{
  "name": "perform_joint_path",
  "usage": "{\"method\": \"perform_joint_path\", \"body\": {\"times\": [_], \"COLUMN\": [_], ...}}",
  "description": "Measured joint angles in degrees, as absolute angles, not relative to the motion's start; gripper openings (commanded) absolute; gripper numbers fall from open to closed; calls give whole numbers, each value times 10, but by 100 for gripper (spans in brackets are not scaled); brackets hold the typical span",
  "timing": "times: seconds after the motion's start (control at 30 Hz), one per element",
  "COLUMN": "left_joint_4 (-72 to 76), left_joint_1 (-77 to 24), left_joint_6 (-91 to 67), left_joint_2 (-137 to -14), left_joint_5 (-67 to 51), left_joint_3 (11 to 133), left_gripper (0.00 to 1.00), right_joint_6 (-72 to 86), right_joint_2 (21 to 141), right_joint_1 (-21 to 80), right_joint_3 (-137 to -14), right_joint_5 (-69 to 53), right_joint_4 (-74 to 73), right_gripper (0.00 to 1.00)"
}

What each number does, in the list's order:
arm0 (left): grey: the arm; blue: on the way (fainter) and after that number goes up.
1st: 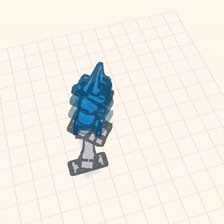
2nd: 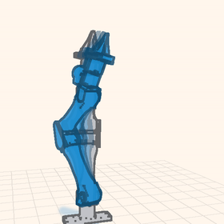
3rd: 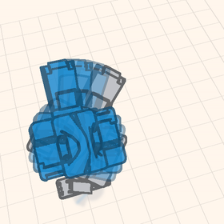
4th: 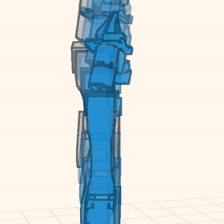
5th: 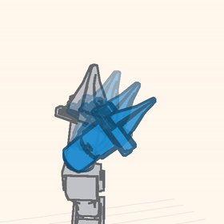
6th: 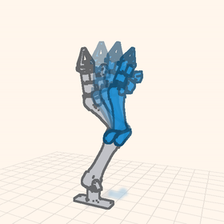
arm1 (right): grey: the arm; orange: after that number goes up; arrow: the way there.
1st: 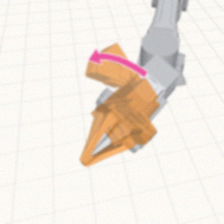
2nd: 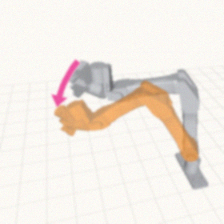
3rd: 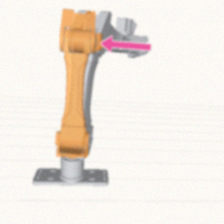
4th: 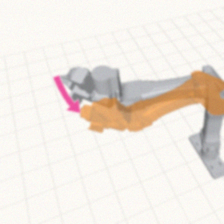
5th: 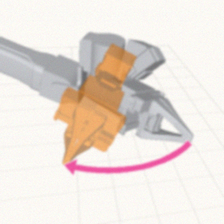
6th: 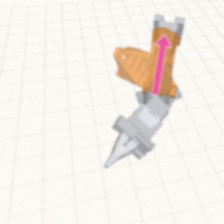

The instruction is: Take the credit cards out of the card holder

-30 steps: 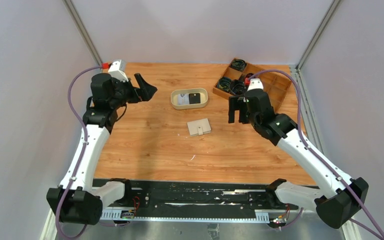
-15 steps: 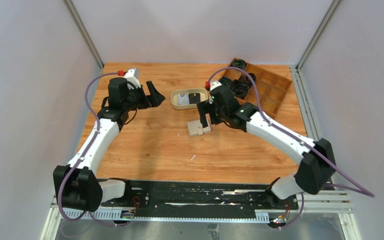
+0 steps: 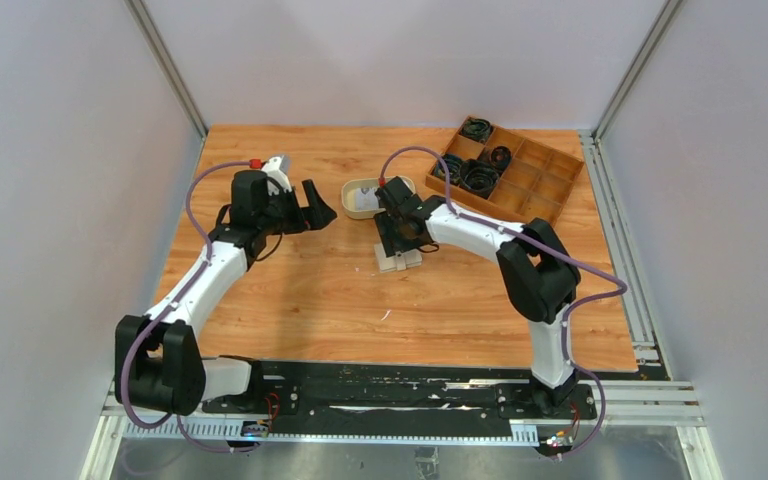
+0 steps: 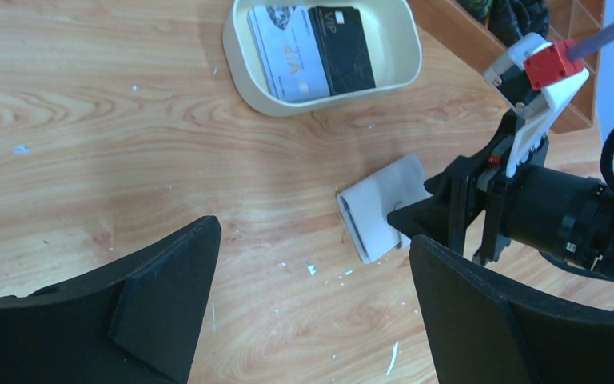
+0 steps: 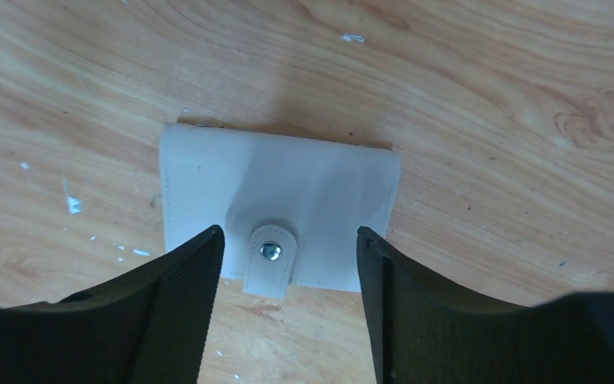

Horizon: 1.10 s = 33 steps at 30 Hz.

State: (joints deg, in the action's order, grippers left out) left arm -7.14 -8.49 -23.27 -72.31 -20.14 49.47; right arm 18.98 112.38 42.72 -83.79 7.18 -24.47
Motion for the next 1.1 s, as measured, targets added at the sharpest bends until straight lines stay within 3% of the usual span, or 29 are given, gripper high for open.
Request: {"method": "perform_joint_path", "body": {"times": [0.17, 0.27, 0.4, 0.83, 1.1], "left_joint_4": [-66, -62, -47, 7, 29], "left_joint_1": [-85, -85, -86, -167, -203], "left_joint_6": [-236, -236, -241, -263, -270], "left_joint_2": [-728, -733, -751, -844, -895], "left_joint_5": [-208, -208, -214, -214, -211], "left_joint_3": [478, 478, 478, 460, 464], "left_gripper": [96, 95, 94, 92, 91], "right_joint_6": [208, 222, 240, 214, 137], "right_joint_2": [1149, 1150, 1152, 1120, 1028], "right_joint_1": [427, 428, 430, 434, 416], "right_joint_3": [-847, -848, -848, -790, -708], "right_joint_5": [75, 73, 68, 52, -93], "right_joint_4": [-254, -253, -251, -180, -83], "right_gripper": [49, 34, 1, 0, 0]}}
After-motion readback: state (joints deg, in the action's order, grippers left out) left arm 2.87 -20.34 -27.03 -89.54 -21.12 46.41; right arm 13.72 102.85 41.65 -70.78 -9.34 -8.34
